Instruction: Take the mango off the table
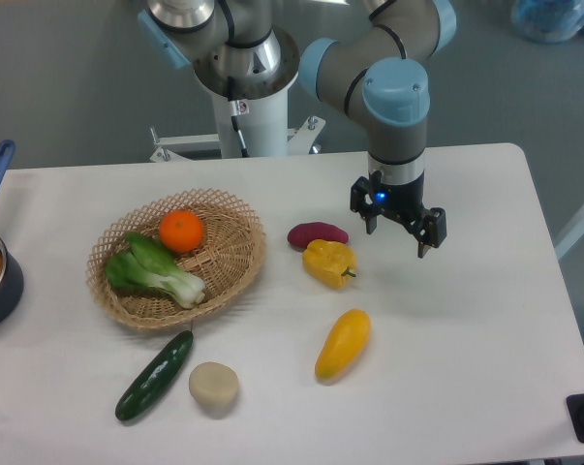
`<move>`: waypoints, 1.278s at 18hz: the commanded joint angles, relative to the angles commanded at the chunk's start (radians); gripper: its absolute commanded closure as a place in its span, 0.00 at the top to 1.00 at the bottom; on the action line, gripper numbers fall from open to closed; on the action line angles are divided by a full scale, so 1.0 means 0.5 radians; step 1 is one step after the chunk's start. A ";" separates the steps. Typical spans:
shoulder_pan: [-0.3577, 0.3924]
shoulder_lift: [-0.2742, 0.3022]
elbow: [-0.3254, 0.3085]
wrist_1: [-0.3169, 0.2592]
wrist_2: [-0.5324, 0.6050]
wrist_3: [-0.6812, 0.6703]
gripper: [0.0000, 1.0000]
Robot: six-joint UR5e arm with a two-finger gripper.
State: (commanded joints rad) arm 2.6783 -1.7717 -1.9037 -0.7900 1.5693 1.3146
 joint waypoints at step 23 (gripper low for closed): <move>-0.340 -0.248 0.214 0.006 -0.003 -0.763 1.00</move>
State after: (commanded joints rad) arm 2.5082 -1.8958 -1.7965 -0.7869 1.5677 0.9330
